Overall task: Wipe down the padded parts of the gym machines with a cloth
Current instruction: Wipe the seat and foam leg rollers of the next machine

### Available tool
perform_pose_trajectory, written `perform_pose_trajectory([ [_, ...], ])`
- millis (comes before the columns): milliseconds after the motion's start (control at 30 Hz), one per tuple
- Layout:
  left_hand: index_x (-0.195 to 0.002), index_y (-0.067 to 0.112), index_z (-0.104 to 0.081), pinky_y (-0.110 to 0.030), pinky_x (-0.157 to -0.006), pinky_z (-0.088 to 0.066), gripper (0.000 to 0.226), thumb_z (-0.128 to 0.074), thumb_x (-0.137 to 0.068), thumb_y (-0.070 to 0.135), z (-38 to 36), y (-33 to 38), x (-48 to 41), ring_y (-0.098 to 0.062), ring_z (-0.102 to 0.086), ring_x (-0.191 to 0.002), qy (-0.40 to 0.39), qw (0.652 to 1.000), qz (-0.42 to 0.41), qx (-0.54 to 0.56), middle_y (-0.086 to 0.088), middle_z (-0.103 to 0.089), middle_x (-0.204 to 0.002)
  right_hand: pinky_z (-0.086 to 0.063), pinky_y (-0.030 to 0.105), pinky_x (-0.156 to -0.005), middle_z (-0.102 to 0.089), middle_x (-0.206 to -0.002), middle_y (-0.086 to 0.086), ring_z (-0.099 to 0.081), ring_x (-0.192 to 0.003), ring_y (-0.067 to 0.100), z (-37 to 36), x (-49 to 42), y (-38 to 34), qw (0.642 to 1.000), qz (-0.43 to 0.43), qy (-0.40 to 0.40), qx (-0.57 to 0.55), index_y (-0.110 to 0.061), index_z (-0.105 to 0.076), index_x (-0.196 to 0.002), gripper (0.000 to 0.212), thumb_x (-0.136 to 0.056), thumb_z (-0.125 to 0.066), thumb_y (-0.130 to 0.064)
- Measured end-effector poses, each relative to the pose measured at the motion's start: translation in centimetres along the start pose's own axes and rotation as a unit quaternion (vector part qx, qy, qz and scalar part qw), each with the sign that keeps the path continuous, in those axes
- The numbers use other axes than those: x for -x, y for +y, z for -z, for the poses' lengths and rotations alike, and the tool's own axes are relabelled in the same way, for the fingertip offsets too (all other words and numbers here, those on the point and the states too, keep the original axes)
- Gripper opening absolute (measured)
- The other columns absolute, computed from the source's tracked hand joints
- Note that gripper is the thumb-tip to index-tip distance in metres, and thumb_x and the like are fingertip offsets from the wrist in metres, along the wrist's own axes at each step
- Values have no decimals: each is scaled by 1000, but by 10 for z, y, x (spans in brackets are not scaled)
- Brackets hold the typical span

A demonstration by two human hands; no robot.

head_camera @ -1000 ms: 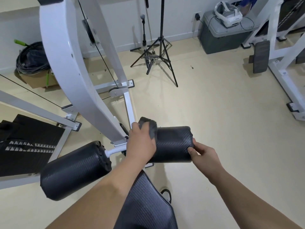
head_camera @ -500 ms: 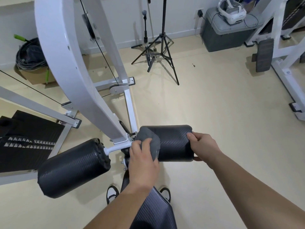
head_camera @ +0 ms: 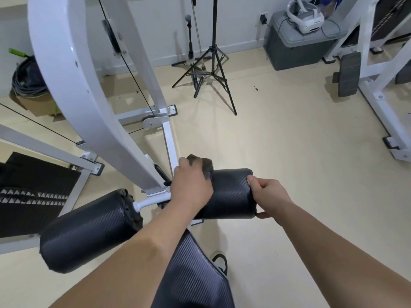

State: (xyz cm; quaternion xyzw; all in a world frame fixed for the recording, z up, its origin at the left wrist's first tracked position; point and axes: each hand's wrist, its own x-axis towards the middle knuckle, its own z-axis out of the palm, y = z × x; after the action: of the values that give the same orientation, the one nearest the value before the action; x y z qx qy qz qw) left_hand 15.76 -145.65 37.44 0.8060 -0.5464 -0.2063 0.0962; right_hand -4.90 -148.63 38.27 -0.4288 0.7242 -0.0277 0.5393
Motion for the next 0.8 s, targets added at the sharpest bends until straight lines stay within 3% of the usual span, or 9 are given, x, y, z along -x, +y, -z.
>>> perform_pose_trajectory([
  [100,-130,13,-56,-40,-87,-48,37,-56,-94,23,-10,57,28,-33,-53,-104,-47,983,-175,-21,-13,-51,-123,-67,44,-67,-67,-85,11,-62,-79,23,3,-1,0,1000,-3,-13,-24,-17,-76,-92,42,-102,-49,-47],
  [167,-134,15,-51,-37,-90,-48,43,-57,-92,23,-16,69,37,-29,-50,-109,-79,978,-195,6,-10,-47,-128,-67,46,-72,-66,-78,9,-61,-73,22,3,-3,2,999,-9,-21,-31,-12,-73,-85,44,-101,-49,-46],
  [267,-138,20,-49,-38,-77,-51,47,-58,-93,29,-9,40,19,-33,-56,-102,-79,974,-213,6,-12,-45,-124,-66,47,-77,-69,-87,12,-62,-83,25,0,-5,9,999,-5,2,-40,-14,-75,-93,47,-100,-48,-52],
  [300,-136,19,-51,-39,-75,-51,45,-57,-93,30,-4,23,10,-36,-58,-99,-65,979,-192,7,-13,-47,-121,-66,48,-79,-71,-96,15,-65,-88,27,-2,-5,10,999,-3,7,-45,-17,-76,-96,46,-101,-48,-54],
  [400,-134,13,-51,-44,-86,-51,43,-55,-95,31,10,-19,-13,-43,-58,-105,-32,999,9,7,-16,-47,-124,-63,54,-84,-71,-114,19,-64,-85,27,-5,-2,16,998,7,8,-57,-16,-73,-104,48,-99,-48,-56],
  [467,-133,12,-51,-44,-88,-50,42,-55,-95,30,11,-16,-3,-42,-58,-105,-29,999,34,-11,-17,-46,-124,-61,56,-89,-74,-108,12,-67,-87,28,-7,0,21,998,17,11,-64,-24,-72,-102,42,-98,-48,-58],
  [567,-123,15,-57,-46,-82,-53,35,-53,-91,28,-1,14,33,-39,-57,-93,-45,993,-100,31,-16,-46,-116,-56,47,-101,-70,-106,-22,-66,-103,17,-10,5,30,994,53,18,-89,-50,-76,-101,25,-99,-51,-54],
  [700,-135,20,-49,-46,-73,-56,46,-59,-91,29,-3,17,63,-31,-52,-103,-143,951,-272,-41,-10,-41,-124,-48,21,-89,-74,-110,-25,-66,-105,4,-19,27,40,990,107,41,-84,-46,-68,-130,33,-105,-51,-32],
  [800,-147,26,-39,-45,-82,-55,60,-62,-92,27,8,-15,48,-30,-47,-111,-119,960,-240,-85,-8,-37,-127,-46,25,-90,-73,-117,-16,-64,-112,11,-21,39,45,992,112,47,-40,-38,-65,-135,34,-105,-51,-27],
])
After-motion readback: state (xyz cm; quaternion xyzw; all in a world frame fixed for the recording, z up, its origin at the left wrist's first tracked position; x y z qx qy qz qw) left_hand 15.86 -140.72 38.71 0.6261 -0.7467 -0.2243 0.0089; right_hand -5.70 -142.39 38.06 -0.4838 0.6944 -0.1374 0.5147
